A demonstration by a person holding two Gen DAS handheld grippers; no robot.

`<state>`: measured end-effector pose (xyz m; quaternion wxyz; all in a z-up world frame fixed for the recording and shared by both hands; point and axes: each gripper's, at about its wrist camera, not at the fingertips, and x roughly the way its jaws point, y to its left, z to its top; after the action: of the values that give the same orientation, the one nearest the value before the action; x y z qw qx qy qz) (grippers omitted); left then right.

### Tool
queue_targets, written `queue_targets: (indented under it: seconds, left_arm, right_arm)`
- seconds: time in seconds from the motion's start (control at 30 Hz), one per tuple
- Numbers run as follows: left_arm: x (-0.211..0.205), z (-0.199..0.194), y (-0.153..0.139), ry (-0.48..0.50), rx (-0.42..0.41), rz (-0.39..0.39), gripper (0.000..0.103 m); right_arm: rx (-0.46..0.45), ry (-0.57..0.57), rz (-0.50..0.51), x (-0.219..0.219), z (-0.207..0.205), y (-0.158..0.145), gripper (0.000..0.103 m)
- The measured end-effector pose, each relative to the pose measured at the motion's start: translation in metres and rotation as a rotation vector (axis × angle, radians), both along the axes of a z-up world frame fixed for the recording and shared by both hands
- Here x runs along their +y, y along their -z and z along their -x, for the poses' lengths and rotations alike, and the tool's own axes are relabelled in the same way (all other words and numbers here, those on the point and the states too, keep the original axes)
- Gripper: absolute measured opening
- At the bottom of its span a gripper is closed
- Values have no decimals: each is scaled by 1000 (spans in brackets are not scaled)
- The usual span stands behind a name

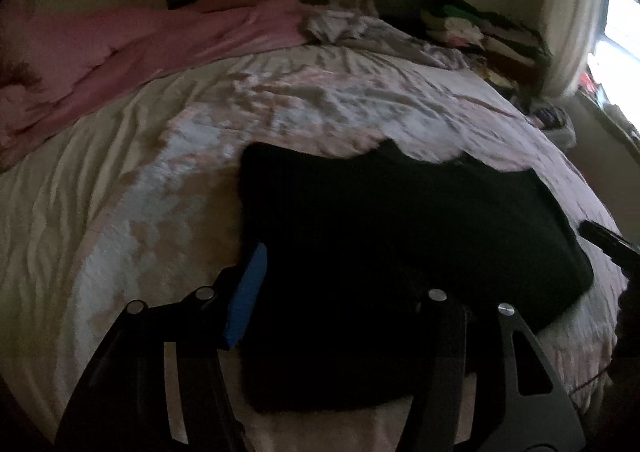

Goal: Fold small clothes
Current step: 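Release the shirt and press the folded stack flat with both grippers, then lift both grippers off the folded black shirt and pull back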

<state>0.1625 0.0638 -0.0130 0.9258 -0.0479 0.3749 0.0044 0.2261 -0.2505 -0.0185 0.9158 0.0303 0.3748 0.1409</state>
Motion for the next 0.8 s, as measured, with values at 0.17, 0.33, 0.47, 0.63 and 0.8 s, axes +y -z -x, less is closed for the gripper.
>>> queue_targets:
  seconds: [0.17, 0.33, 0.47, 0.63, 0.8]
  left_arm:
    - [-30, 2, 21, 55, 71, -50, 57]
    - [-30, 8, 46, 58, 126, -77, 58]
    - [-25, 15, 48, 65, 129, -55, 58]
    - [-26, 18, 48, 70, 130, -45, 58]
    - [-27, 19, 47, 66, 130, -41, 58]
  right_arm:
    - [-2, -66, 40, 26, 14, 4, 69]
    - [34, -70, 62, 28, 17, 14, 69]
    - [100, -15, 83, 15, 12, 29, 69]
    - [110, -11, 69, 8, 14, 38, 68]
    - [114, -2, 58, 8, 14, 41, 68]
